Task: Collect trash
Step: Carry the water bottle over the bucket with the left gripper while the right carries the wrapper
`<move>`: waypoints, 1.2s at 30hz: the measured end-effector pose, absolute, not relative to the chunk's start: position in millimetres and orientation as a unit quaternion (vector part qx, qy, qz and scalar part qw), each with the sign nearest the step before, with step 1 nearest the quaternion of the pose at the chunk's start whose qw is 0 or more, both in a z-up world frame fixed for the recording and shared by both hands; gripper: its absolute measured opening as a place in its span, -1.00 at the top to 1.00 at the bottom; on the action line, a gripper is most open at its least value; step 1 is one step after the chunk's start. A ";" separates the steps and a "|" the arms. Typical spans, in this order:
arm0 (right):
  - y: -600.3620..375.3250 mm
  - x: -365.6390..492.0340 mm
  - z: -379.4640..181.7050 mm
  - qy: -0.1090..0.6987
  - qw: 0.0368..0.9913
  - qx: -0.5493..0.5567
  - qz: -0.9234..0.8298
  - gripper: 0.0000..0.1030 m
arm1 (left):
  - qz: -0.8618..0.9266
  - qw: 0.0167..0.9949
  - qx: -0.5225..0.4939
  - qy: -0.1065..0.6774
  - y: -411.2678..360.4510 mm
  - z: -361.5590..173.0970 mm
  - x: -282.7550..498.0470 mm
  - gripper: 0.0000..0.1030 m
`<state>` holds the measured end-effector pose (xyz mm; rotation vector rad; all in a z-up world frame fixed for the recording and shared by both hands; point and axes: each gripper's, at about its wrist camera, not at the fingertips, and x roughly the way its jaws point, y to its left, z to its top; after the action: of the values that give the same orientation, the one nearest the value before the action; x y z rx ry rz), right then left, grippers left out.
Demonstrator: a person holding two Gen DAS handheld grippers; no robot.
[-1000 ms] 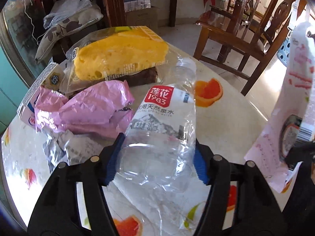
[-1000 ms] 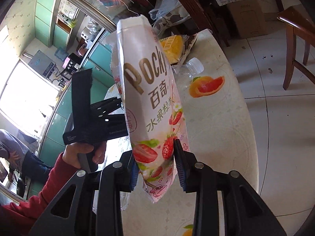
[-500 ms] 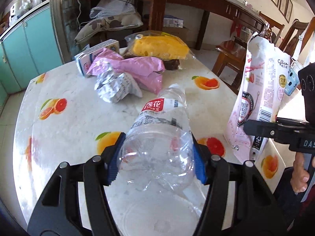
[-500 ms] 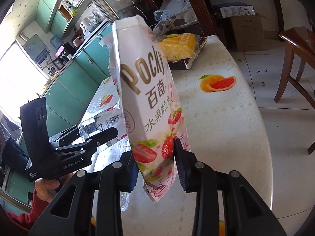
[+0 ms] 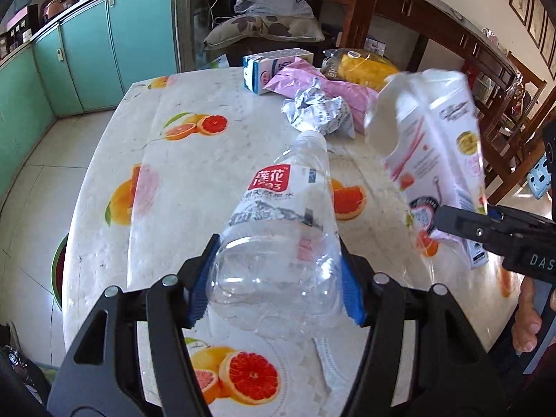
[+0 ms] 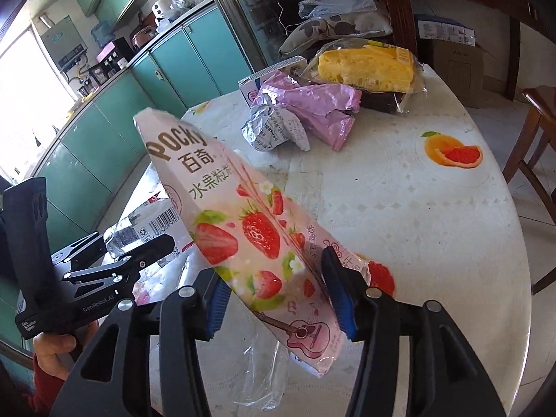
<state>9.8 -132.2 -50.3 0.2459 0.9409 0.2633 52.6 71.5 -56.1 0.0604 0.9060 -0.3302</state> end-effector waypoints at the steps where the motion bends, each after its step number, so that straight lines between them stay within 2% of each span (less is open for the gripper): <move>1: -129.2 11.2 -51.2 0.452 0.877 0.111 0.122 -0.11 | -0.159 0.886 0.029 0.436 71.5 -56.1 52.6 -0.51; 2: -127.3 12.4 -51.4 0.452 0.878 0.106 0.117 -0.26 | -0.151 0.891 0.029 0.426 75.3 -53.8 51.1 -0.71; 3: -126.3 14.0 -52.1 0.451 0.880 0.102 0.111 -0.36 | -0.151 0.891 0.029 0.426 75.3 -53.8 51.1 -0.75; 10: -118.4 15.0 -54.9 0.452 0.888 0.017 0.075 -0.39 | -0.141 0.891 0.049 0.428 76.0 -55.0 58.7 -0.79; 11: -118.3 13.4 -55.5 0.452 0.889 0.007 0.070 -0.21 | -0.141 0.891 0.052 0.428 74.5 -55.8 59.9 -0.78; 12: -118.1 11.7 -56.5 0.453 0.889 0.001 0.065 0.13 | -0.141 0.891 0.052 0.428 74.5 -55.8 59.9 -0.71; 13: -119.7 10.7 -56.3 0.454 0.889 0.001 0.063 0.26 | -0.146 0.888 0.051 0.432 72.2 -58.4 62.5 -0.61; 14: -123.1 8.3 -54.7 0.451 0.890 0.011 0.064 0.31 | -0.150 0.885 0.047 0.438 71.0 -60.5 64.2 -0.37; 15: -125.9 7.1 -52.4 0.448 0.891 0.020 0.067 0.36 | -0.152 0.883 0.044 0.442 70.0 -62.5 65.7 -0.22; 17: -131.4 4.6 -46.3 0.443 0.893 0.040 0.071 0.45 | -0.150 0.885 0.041 0.438 68.6 -62.9 64.9 -0.19; 28: -140.8 -14.9 -7.2 0.377 0.918 0.108 0.061 0.49 | -0.140 0.899 0.029 0.415 81.0 -44.3 49.5 -0.14; 36: -106.2 -14.3 2.5 0.366 0.923 0.083 0.083 0.49 | -0.133 0.908 0.037 0.396 90.5 -30.6 42.1 -0.13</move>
<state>-14.3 -106.2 2.5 0.1697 0.7522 0.1711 42.1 90.5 -30.6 0.0761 0.8164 -0.2745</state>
